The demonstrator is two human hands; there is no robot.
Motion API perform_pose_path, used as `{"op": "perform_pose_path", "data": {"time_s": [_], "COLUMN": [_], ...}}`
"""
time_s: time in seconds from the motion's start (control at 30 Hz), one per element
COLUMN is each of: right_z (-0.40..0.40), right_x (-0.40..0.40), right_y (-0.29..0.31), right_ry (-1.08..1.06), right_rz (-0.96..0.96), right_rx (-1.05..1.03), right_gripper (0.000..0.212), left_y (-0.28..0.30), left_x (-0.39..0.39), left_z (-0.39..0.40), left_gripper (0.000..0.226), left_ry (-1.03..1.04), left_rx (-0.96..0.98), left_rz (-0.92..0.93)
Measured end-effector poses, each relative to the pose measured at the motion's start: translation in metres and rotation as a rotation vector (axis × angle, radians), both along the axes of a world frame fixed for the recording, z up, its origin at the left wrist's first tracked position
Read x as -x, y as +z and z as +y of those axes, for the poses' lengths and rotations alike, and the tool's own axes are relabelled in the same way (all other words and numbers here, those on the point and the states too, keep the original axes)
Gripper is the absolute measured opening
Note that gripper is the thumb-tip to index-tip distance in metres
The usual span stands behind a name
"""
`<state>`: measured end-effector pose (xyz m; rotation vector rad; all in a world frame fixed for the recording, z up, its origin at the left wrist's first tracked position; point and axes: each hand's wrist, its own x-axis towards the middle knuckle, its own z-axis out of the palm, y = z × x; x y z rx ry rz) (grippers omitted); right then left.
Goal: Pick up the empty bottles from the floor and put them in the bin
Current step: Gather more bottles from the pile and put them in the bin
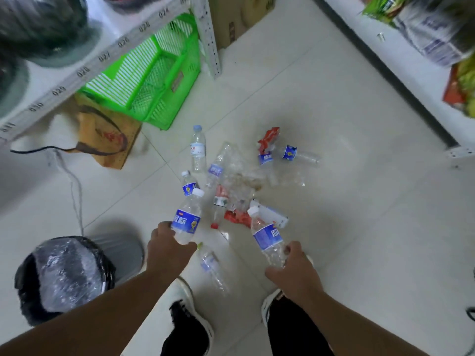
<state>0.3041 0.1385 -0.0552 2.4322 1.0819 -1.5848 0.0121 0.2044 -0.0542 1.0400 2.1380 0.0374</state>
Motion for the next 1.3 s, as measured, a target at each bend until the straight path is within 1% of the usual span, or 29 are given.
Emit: {"op": "perform_pose_path", "data": {"time_s": [0.13, 0.33, 0.47, 0.6, 0.77, 0.9, 1.1, 1.2, 1.3], "right_z": [0.008, 0.016, 0.021, 0.029, 0.044, 0.056, 0.068, 0.071, 0.079], "right_x": [-0.028, -0.063, -0.084, -0.107, -0.128, -0.122, -0.086, -0.071, -0.059], "right_y": [0.026, 0.047, 0.052, 0.057, 0.062, 0.065, 0.068, 0.069, 0.065], "right_ry": [-0.036, -0.066, -0.042, 0.005, 0.053, 0.021, 0.028, 0.025, 0.026], "right_rz": [0.009, 0.029, 0.035, 0.018, -0.028, -0.027, -0.001, -0.013, -0.053], "right_rx": [0.006, 0.003, 0.011, 0.000, -0.015, -0.031, -0.040, -0.025, -0.028], "right_gripper": [0.059, 0.053, 0.052, 0.053, 0.055, 0.054, 0.054, 0.056, 0.058], "left_y": [0.021, 0.039, 0.047, 0.054, 0.059, 0.059, 0.052, 0.047, 0.038], "left_x": [-0.026, -0.066, -0.088, -0.109, -0.112, -0.102, -0.085, -0.076, -0.066], "left_z": [0.012, 0.018, 0.020, 0.021, 0.014, 0.008, 0.007, 0.014, 0.026], "left_gripper": [0.073, 0.068, 0.065, 0.066, 0.069, 0.070, 0.070, 0.072, 0.071], "left_ry": [0.041, 0.046, 0.064, 0.124, 0.178, 0.164, 0.144, 0.050, -0.073], "left_rx": [0.037, 0.048, 0.041, 0.065, 0.098, 0.075, 0.033, 0.059, 0.001], "left_rz": [-0.011, -0.026, -0.061, -0.089, -0.123, -0.139, -0.193, -0.208, -0.229]}}
